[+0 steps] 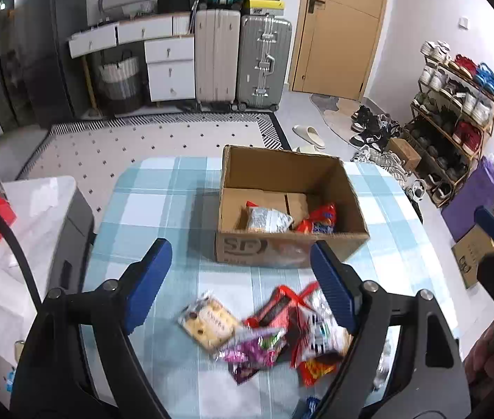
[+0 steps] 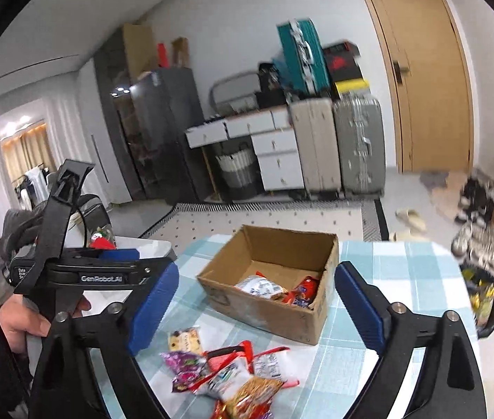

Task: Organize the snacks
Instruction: 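Open both grippers to release the bags and withdraw from the box, then grasp the blue cookie pack with the left gripper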

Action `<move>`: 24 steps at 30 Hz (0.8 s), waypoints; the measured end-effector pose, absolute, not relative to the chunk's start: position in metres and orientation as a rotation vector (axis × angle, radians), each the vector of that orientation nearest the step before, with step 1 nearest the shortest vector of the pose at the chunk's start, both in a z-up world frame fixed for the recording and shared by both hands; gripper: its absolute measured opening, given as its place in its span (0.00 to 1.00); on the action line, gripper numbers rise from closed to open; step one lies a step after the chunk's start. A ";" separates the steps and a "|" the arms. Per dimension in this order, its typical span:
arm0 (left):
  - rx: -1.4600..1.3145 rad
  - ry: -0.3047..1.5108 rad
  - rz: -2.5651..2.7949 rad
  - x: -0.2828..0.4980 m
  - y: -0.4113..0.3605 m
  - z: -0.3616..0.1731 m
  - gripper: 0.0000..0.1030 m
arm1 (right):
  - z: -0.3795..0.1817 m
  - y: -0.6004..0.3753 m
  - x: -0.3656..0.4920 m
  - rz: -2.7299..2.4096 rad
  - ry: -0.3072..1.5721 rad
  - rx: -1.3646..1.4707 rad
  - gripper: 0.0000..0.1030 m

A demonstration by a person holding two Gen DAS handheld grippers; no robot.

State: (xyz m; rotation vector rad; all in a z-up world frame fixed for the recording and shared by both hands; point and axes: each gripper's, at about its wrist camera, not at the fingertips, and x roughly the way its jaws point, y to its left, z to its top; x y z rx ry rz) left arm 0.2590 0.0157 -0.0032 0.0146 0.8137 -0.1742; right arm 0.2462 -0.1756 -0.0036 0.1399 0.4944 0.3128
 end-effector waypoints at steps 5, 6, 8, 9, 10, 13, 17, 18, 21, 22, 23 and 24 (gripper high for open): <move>0.051 0.764 -0.189 0.212 0.005 0.003 0.78 | 0.007 -0.159 0.196 0.361 0.416 0.063 0.96; 0.063 0.747 -0.180 0.201 0.003 0.005 0.79 | 0.009 -0.159 0.186 0.373 0.401 0.067 0.97; 0.068 0.722 -0.175 0.185 0.000 0.007 0.82 | 0.011 -0.157 0.171 0.377 0.390 0.073 0.98; 0.059 0.707 -0.179 0.175 0.000 0.009 0.84 | 0.011 -0.157 0.162 0.378 0.386 0.083 0.98; 0.046 0.699 -0.187 0.169 0.001 0.010 0.88 | 0.011 -0.157 0.158 0.378 0.382 0.090 0.98; 0.044 0.670 -0.175 0.147 0.001 0.010 0.96 | 0.010 -0.159 0.141 0.373 0.371 0.113 0.99; 0.017 0.729 -0.208 0.131 0.002 0.003 1.00 | 0.005 -0.164 0.124 0.352 0.375 0.122 0.99; 0.009 0.736 -0.211 0.129 0.003 0.000 1.00 | 0.004 -0.164 0.120 0.338 0.375 0.120 0.99; 0.002 0.738 -0.218 0.117 0.004 -0.007 1.00 | -0.003 -0.170 0.110 0.324 0.379 0.139 0.99; 0.005 0.739 -0.221 0.114 0.004 -0.010 1.00 | -0.005 -0.171 0.109 0.322 0.380 0.142 0.99; 0.009 0.743 -0.220 0.111 0.003 -0.014 1.00 | -0.007 -0.172 0.105 0.318 0.383 0.141 1.00; 0.009 0.750 -0.218 0.109 0.004 -0.019 1.00 | -0.011 -0.173 0.103 0.312 0.389 0.138 1.00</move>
